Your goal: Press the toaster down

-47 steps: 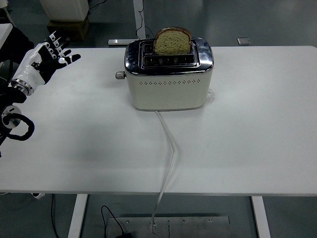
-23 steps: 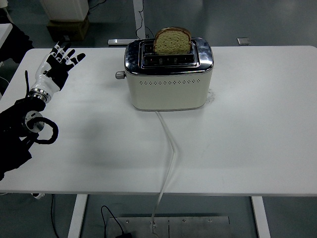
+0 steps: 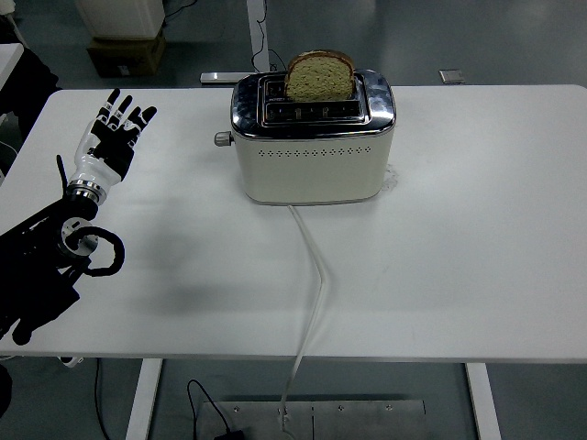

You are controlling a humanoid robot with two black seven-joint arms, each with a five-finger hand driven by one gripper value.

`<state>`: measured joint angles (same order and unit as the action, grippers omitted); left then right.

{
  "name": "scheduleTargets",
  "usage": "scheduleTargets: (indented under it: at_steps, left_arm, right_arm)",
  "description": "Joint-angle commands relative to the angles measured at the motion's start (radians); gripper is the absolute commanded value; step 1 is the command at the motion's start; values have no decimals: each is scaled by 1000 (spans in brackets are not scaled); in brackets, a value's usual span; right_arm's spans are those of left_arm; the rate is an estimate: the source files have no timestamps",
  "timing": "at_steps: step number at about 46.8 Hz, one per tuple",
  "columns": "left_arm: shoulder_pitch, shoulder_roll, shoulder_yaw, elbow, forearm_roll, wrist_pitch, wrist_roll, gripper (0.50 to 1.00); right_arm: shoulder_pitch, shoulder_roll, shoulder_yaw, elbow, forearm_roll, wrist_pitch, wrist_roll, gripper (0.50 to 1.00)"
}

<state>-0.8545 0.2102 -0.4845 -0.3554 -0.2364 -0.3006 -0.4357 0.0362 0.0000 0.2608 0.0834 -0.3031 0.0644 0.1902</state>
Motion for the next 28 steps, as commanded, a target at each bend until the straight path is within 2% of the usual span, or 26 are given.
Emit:
scheduleTargets:
  at_steps: [1,28]
  left_arm:
    - [2,0,-9,-1,0,-2,0,1000]
    - [0,-3,-43,-1,6,-14,0,1000]
  right_arm:
    - [-1,0,0,1,1,0,0,998]
    - [-1,0,0,1,-1,0,0,998]
